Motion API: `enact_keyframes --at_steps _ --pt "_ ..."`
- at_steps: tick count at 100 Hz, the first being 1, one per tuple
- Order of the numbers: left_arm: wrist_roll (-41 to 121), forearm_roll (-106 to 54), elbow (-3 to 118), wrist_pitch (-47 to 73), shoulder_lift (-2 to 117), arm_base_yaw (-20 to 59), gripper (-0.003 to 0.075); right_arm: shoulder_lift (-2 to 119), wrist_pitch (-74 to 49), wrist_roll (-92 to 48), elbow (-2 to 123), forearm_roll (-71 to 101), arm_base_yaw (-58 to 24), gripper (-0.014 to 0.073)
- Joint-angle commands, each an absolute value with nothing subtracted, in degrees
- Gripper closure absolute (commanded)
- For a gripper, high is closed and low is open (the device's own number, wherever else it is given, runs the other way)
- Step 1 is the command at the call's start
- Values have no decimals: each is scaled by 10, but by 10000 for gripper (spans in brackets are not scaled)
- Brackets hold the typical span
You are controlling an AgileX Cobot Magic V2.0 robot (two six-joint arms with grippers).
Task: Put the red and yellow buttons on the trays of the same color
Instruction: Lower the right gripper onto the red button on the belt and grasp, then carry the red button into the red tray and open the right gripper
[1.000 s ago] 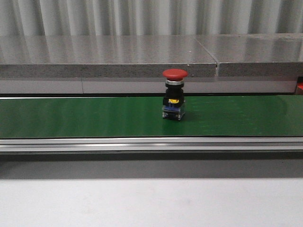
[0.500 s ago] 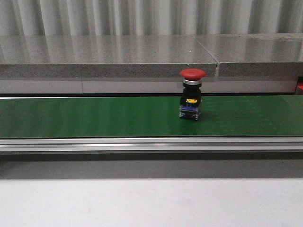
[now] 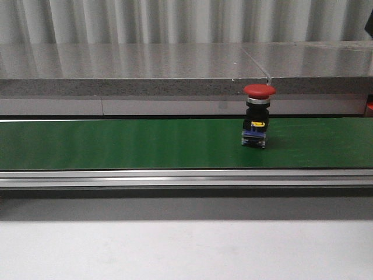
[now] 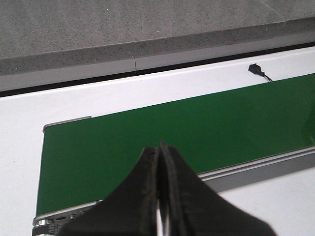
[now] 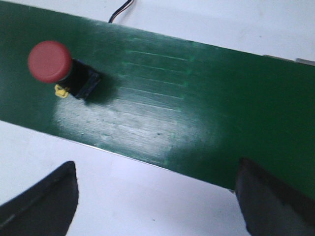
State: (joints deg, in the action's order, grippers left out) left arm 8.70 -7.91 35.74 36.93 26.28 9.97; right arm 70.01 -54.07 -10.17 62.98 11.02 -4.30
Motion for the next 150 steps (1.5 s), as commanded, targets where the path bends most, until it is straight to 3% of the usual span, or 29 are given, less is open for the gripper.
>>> enact_keyframes --at_steps 1,44,71,78,93,102,125,150 --pt "88 -87 374 326 266 104 741 706 -523 -126 646 117 -61 -43" --pt "88 -87 374 326 266 104 741 829 -477 -186 663 117 -173 -43" --pt "88 -87 374 326 266 104 741 917 -428 -186 705 75 -178 -31" --pt "88 -87 374 326 266 104 741 928 -431 -186 711 69 -178 46" --pt "88 -87 374 326 266 104 741 933 -428 -185 714 69 -178 372" --pt "88 -87 374 326 266 104 741 933 -426 -185 714 69 -178 494" --pt "88 -87 374 326 266 104 741 903 -425 -171 714 69 -156 536" --pt "88 -87 374 326 266 104 741 840 -426 -170 714 69 -47 536"
